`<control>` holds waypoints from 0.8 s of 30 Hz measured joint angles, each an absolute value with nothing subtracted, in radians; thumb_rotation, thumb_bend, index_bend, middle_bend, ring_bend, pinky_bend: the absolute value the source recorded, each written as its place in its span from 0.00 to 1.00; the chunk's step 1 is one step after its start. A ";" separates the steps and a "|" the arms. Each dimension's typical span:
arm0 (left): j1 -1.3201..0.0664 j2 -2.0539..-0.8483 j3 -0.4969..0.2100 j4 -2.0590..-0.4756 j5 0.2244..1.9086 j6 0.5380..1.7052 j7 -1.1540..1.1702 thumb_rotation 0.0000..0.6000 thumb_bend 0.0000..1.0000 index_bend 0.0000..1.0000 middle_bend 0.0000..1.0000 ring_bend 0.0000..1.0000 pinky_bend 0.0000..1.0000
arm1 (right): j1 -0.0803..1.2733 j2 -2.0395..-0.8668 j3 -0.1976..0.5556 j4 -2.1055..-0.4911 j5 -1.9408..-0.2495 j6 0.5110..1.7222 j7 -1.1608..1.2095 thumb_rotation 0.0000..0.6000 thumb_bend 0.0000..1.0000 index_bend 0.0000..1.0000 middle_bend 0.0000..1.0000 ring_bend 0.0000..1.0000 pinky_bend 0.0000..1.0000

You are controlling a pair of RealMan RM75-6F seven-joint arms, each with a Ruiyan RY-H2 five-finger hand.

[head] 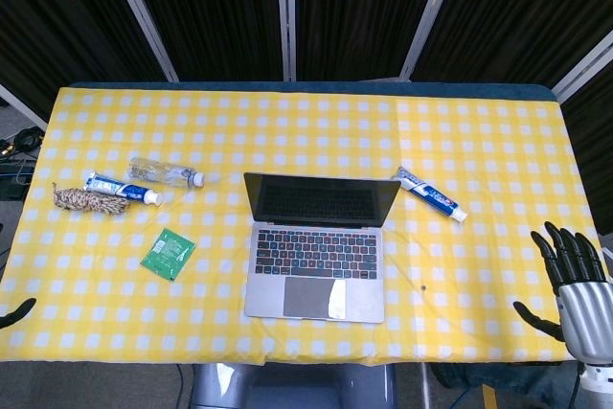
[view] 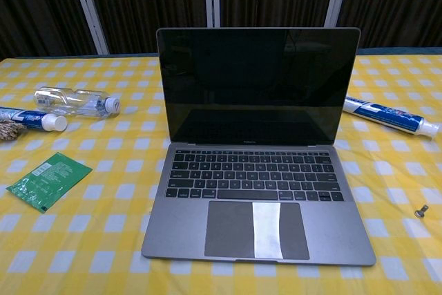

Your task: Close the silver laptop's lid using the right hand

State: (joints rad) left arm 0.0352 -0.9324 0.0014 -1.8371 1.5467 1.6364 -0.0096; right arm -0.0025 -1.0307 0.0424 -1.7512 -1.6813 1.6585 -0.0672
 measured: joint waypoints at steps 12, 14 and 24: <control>0.032 -0.935 -0.009 -1.836 1.532 1.624 -0.003 1.00 0.00 0.00 0.00 0.00 0.00 | 0.025 -1.018 0.035 -1.741 -1.677 1.596 0.011 1.00 0.09 0.00 0.00 0.00 0.00; 0.031 -0.936 -0.012 -1.836 1.527 1.622 -0.001 1.00 0.00 0.00 0.00 0.00 0.00 | 0.039 -1.014 0.036 -1.737 -1.673 1.574 0.028 1.00 0.41 0.00 0.00 0.00 0.00; 0.002 -0.951 -0.037 -1.835 1.474 1.571 0.035 1.00 0.00 0.00 0.00 0.00 0.00 | 0.243 -0.963 0.118 -1.729 -1.603 1.301 0.150 1.00 1.00 0.00 0.00 0.00 0.00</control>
State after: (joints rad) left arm 0.0021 -0.9514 -0.0374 -1.8346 1.4744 1.5707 0.0346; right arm 0.2430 -0.9632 0.1176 -1.7286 -1.6034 1.3014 0.1500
